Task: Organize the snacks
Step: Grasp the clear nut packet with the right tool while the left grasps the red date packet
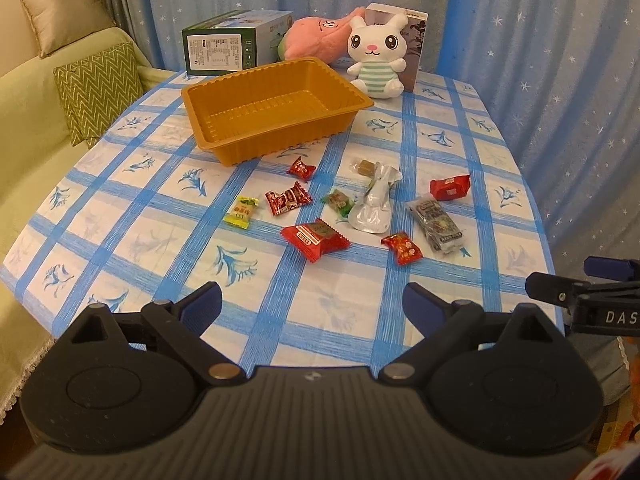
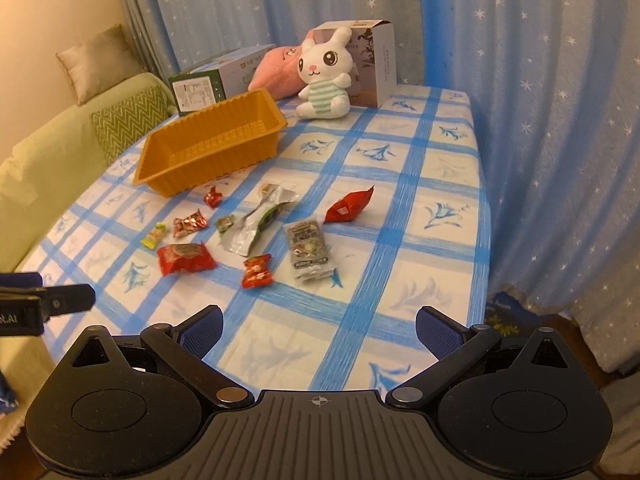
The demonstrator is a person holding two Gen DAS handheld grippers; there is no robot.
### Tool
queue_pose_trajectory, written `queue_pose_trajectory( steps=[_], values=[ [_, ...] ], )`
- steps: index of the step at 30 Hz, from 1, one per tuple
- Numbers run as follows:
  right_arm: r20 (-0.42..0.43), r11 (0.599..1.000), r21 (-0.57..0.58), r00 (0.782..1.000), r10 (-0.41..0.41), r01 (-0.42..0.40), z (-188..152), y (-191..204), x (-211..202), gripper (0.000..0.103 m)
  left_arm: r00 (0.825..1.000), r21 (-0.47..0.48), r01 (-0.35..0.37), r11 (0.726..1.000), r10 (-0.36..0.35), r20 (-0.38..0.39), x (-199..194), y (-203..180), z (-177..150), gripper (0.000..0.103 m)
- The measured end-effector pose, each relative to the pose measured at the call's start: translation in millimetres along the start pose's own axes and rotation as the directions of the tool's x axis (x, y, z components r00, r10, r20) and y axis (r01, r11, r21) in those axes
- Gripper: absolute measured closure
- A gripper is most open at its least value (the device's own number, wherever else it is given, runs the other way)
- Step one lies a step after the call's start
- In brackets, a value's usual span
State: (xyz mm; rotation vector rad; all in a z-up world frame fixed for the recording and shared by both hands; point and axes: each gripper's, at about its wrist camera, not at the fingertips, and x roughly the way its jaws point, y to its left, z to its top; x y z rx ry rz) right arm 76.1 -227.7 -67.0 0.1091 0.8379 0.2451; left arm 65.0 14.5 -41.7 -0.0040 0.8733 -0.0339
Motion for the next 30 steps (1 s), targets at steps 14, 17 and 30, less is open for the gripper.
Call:
queue_pose_trajectory(
  steps=[14, 17, 30],
  values=[
    [0.045, 0.997, -0.067, 0.998, 0.039, -0.035, 18, -11, 65, 0.02, 1.0, 0.062, 0.003, 0.998, -0.004, 0.015, 61, 8, 18, 0.018],
    [0.041, 0.997, -0.071, 0.998, 0.047, -0.044, 23, -12, 82, 0.028, 1.0, 0.086, -0.002, 0.996, 0.0, 0.018, 73, 10, 21, 0.019],
    [-0.031, 0.988, -0.14, 0.998, 0.061, -0.065, 38, -9, 143, 0.05, 1.0, 0.153, 0.008, 0.988, -0.009, 0.001, 104, 12, 34, 0.03]
  ],
)
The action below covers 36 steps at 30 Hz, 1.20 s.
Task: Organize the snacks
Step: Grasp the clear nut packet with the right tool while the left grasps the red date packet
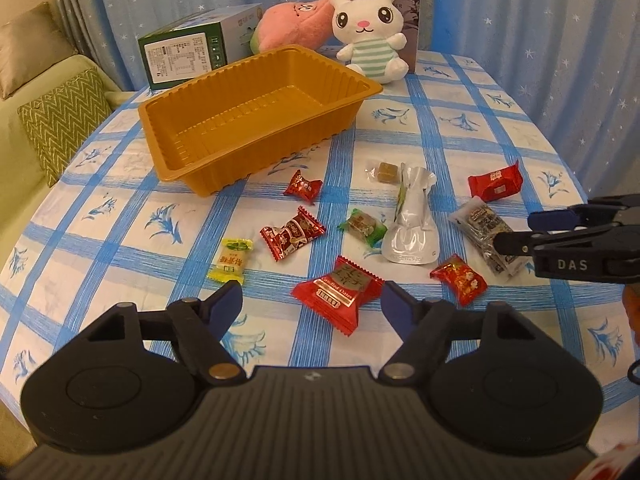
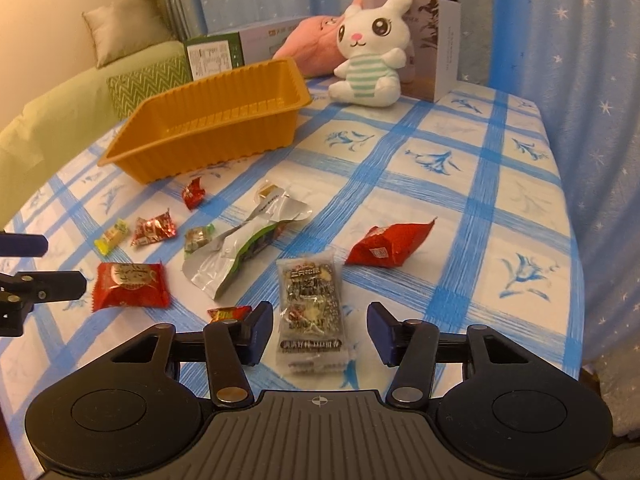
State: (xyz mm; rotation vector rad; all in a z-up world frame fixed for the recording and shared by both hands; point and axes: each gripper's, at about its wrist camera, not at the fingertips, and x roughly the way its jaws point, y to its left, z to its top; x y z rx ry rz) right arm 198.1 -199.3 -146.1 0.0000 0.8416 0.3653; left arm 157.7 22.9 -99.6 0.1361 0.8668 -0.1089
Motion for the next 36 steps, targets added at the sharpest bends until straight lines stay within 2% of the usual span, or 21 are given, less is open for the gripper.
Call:
queue_pose_trajectory(
  steps=[9, 13, 23, 29, 34, 36],
  values=[
    [-0.036, 1.0, -0.028, 0.999, -0.007, 0.006, 6, 3, 27, 0.056, 1.0, 0.086, 0.016, 0.996, -0.015, -0.012, 18, -7, 7, 0.033],
    [-0.039, 0.999, -0.05, 0.999, -0.012, 0.01, 7, 7, 33, 0.062, 1.0, 0.121, 0.026, 0.992, -0.024, -0.016, 25, -9, 8, 0.033],
    [-0.039, 0.995, -0.098, 0.999, -0.032, 0.028, 8, 10, 35, 0.065, 0.997, 0.239, 0.061, 0.969, -0.05, -0.053, 47, -17, 11, 0.033],
    [-0.042, 0.998, -0.056, 0.999, -0.02, 0.017, 4, 1, 24, 0.066, 0.995, 0.287, 0.078, 0.955, -0.056, -0.086, 61, -22, 11, 0.039],
    [-0.058, 0.999, -0.045, 0.998, -0.021, 0.018, -2, -6, 16, 0.066, 0.991, 0.272, 0.099, 0.957, -0.071, -0.11, 65, -22, 9, 0.057],
    [-0.066, 0.999, -0.043, 0.998, -0.017, 0.014, -5, -10, 14, 0.065, 0.991, 0.263, 0.1, 0.96, -0.072, -0.114, 64, -23, 7, 0.059]
  ],
)
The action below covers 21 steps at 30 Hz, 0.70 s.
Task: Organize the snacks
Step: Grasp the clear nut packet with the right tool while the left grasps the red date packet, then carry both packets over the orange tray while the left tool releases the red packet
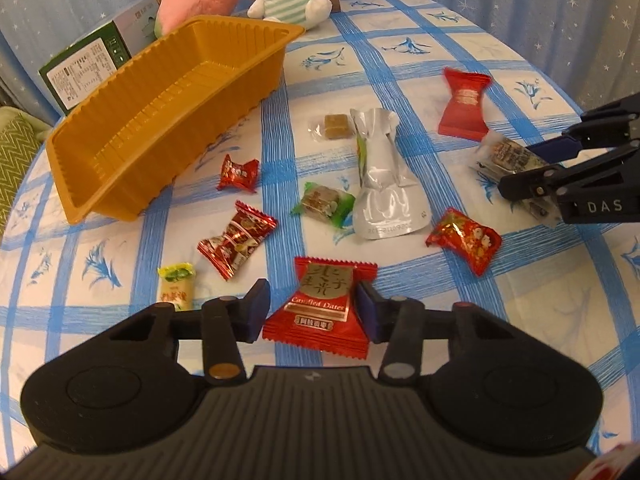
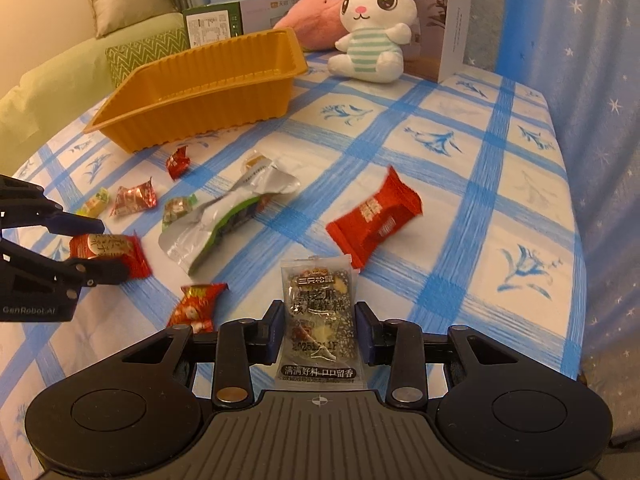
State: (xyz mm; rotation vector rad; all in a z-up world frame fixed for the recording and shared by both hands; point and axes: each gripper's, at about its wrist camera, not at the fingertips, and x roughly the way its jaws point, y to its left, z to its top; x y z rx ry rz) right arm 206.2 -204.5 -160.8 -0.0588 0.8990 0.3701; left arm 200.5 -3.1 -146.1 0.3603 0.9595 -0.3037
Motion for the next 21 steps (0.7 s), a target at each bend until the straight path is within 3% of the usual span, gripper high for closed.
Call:
queue_pose_trajectory(
  steps=[17, 21],
  values=[
    [-0.04, 0.997, -0.075, 0.999, 0.018, -0.021, -1, -2, 2, 0.064, 0.999, -0.151, -0.023, 0.988, 0.027, 0.022, -13, -12, -11, 0.064],
    [-0.042, 0.996, -0.042, 0.996, 0.074, -0.076, -1, -8, -1, 0.066, 0.999, -0.195, -0.03, 0.98, 0.038, 0.037, -25, -16, -12, 0.064]
  ],
)
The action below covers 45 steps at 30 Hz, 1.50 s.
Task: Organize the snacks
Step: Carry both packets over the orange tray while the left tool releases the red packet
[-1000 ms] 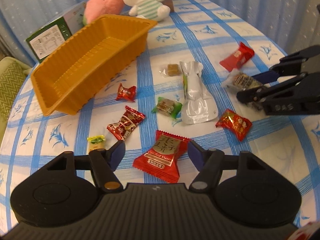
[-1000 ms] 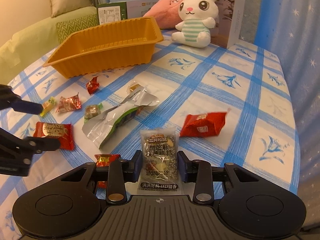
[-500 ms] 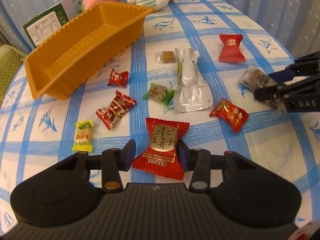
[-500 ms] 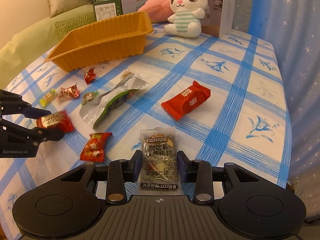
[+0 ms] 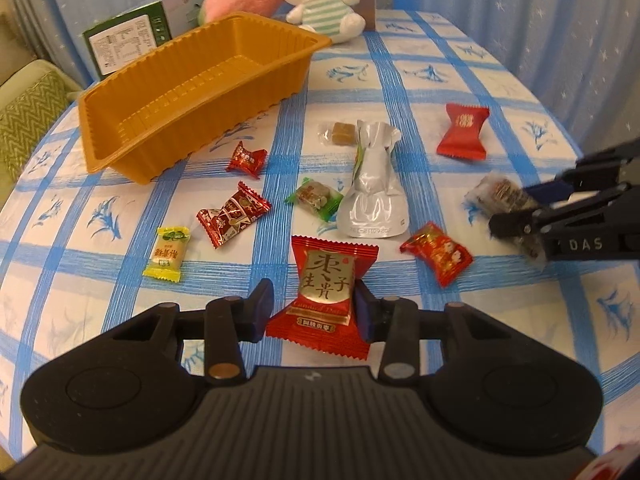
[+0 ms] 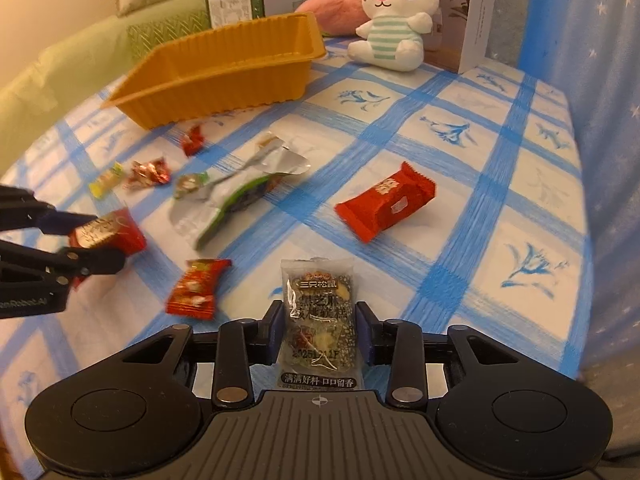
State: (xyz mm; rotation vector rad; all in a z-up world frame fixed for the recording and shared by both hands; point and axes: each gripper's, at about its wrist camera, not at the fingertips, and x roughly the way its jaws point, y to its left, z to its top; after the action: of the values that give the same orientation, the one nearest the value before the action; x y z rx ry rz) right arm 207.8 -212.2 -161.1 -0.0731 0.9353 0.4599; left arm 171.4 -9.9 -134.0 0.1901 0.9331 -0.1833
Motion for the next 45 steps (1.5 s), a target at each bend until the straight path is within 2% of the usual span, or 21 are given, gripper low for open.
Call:
queue_pose_trajectory(
  steps=[12, 20, 27, 35, 45],
  values=[
    [0.066, 0.998, -0.009, 0.996, 0.065, -0.065, 8, -3, -30, 0.066, 0.994, -0.102, -0.058, 0.993, 0.067, 0.084, -41, -5, 12, 0.064],
    [0.139, 0.995, 0.018, 0.986, 0.096, -0.1, 53, 7, -38, 0.066, 0.989, -0.1, -0.06, 0.993, 0.072, 0.128, -44, 23, 43, 0.064],
    [0.199, 0.991, 0.074, 0.975, 0.094, -0.111, 117, 22, -25, 0.066, 0.987, -0.089, -0.05, 0.995, 0.063, 0.147, -22, 76, 91, 0.064],
    [0.232, 0.991, 0.101, 0.971, 0.063, -0.089, 183, 45, 15, 0.066, 0.988, -0.092, -0.061, 0.994, 0.073, 0.133, 18, 134, 141, 0.064],
    [0.216, 0.991, 0.124, 0.976, 0.022, -0.05, 224, 54, 57, 0.066, 0.994, -0.086, -0.037, 0.996, 0.046, 0.103, 68, 168, 173, 0.064]
  ],
)
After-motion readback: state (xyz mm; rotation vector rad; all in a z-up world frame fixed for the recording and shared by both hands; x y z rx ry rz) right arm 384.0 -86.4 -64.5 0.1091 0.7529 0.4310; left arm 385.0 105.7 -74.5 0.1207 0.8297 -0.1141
